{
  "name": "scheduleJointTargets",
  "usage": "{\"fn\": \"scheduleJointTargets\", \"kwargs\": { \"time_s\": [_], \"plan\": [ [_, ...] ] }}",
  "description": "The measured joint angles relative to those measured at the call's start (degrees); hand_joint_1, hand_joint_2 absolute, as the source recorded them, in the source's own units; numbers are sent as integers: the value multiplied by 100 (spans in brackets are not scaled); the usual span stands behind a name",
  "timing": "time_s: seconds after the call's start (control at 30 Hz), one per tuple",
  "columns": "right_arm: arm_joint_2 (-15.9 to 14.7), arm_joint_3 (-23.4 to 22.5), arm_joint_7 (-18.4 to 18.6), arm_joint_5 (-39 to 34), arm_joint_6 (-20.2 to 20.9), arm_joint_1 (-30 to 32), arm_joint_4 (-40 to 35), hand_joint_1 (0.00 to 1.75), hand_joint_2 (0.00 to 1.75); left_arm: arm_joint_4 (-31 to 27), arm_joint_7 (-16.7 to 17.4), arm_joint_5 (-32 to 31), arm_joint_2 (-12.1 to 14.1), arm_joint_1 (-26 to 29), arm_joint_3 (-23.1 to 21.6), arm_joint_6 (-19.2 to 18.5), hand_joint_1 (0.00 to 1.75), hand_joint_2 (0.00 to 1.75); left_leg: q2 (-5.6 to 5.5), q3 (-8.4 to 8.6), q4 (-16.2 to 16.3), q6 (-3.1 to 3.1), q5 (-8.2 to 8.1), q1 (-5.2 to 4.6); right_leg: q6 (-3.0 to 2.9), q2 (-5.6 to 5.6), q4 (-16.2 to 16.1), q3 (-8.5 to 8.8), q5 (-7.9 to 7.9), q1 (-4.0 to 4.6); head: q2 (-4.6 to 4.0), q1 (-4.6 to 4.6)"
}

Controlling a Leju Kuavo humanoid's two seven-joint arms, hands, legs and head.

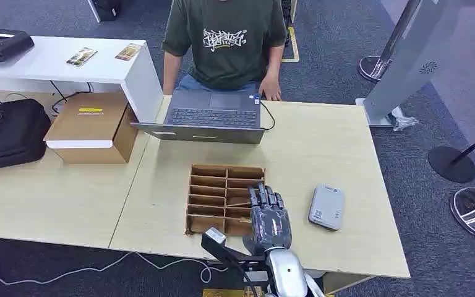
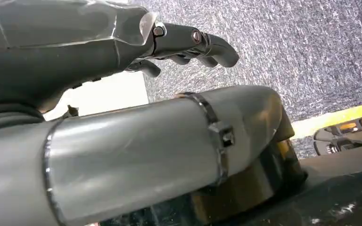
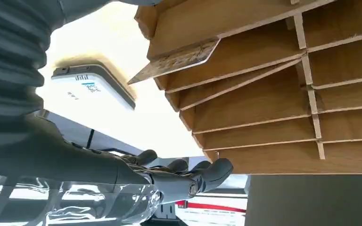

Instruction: Pass the card to the sensor for recognition and then transmit it.

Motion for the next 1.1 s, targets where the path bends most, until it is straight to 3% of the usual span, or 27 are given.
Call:
{"fn": "scheduleJointTargets", "kwargs": {
  "time_s": [1.1],
  "plan": [
    [0, -22, -103, -9, -129, -6, 210, 0, 175, 0, -66, 212, 15, 5, -11, 22, 0, 0, 0, -1, 0, 0, 0, 0, 0, 0, 0, 0, 0, 0, 0, 0]
  ]
}}
